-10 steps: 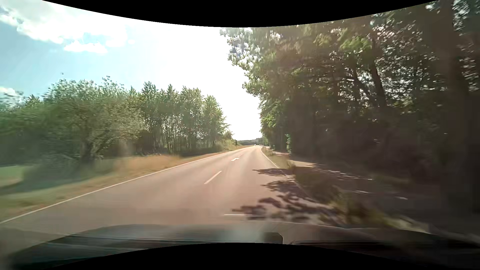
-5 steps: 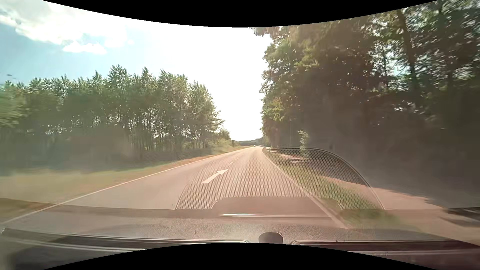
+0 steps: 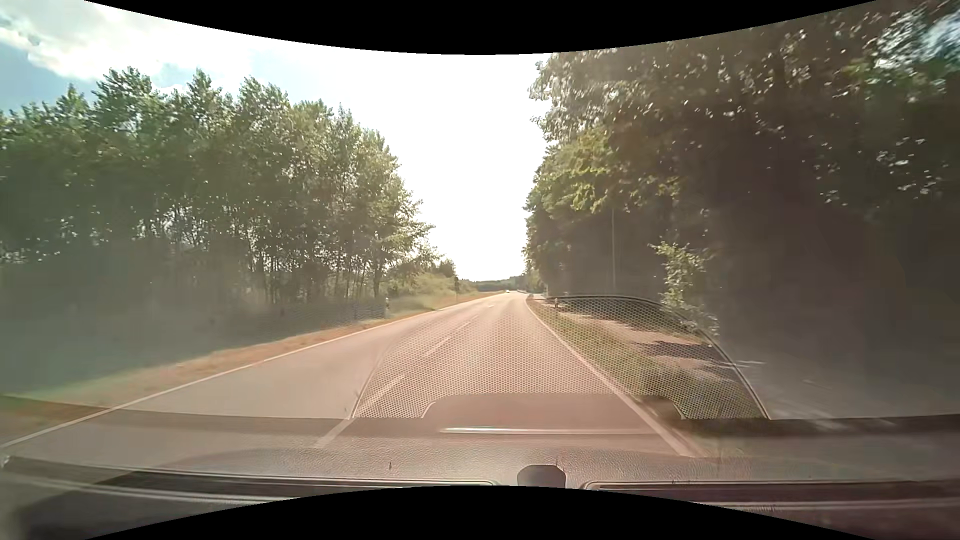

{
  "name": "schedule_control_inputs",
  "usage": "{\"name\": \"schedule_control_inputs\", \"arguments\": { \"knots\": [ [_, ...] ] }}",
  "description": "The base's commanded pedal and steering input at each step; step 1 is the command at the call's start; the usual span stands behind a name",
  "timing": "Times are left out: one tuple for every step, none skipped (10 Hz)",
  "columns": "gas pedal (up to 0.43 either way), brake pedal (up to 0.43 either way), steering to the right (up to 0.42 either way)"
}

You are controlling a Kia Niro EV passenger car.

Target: Follow the waypoints while adhering to traffic rules and regulations

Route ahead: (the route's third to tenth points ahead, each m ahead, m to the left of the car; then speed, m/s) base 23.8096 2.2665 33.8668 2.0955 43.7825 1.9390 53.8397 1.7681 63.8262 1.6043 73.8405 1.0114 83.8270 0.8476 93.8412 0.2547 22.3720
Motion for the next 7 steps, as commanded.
{"name": "schedule_control_inputs", "arguments": {
  "knots": [
    [0.110, 0.006, 0.002],
    [0.110, 0.006, 0.002],
    [0.110, 0.006, 0.002],
    [0.110, 0.006, 0.003],
    [0.118, 0.006, 0.003],
    [0.130, 0.006, 0.003],
    [0.130, 0.006, 0.003]
  ]
}}
